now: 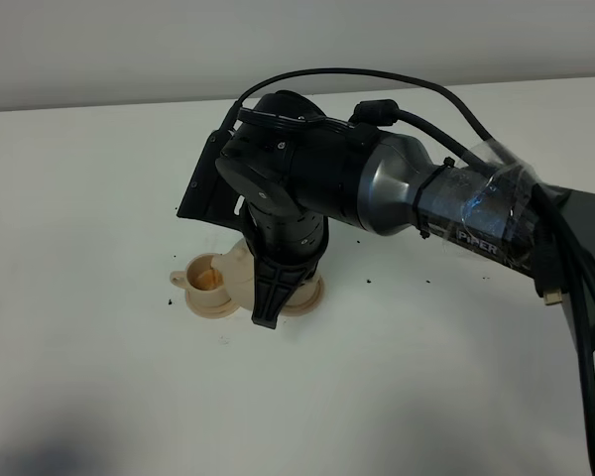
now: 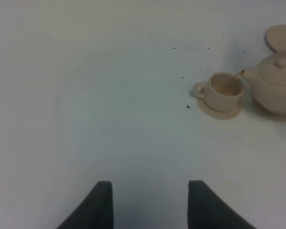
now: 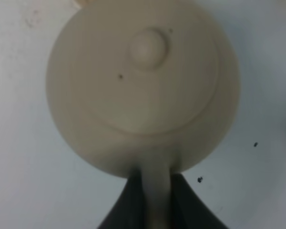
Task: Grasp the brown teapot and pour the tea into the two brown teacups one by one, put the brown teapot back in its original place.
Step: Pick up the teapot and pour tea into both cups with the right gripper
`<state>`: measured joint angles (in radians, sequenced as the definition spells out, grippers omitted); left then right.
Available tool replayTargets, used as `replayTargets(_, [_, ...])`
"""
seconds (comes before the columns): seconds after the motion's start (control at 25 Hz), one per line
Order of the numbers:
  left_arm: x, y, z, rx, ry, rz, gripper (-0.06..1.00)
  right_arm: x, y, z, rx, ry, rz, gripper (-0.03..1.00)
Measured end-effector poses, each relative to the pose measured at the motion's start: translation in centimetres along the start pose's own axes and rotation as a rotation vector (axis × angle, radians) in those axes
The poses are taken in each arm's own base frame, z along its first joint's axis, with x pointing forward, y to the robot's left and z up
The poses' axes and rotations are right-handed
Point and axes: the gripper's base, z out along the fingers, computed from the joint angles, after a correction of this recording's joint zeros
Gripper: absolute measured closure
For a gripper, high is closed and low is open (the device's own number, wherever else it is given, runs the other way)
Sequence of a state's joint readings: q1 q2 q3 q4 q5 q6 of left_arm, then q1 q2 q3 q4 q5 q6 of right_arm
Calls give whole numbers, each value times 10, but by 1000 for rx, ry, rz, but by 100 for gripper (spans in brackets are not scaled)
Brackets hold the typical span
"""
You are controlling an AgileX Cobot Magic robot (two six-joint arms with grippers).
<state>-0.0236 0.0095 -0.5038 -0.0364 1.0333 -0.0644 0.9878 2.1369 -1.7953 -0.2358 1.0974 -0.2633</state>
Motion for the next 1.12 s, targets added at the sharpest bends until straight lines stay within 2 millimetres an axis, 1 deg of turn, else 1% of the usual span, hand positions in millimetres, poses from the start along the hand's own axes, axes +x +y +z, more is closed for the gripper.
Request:
replayTargets(0.92, [0,0,0,0,0,-1,53,-2,-2,-1,68,-3,-45,85])
replayTargets(1.12, [0,0,0,0,0,-1,53,-3,0,-2,79,-2,-60,85])
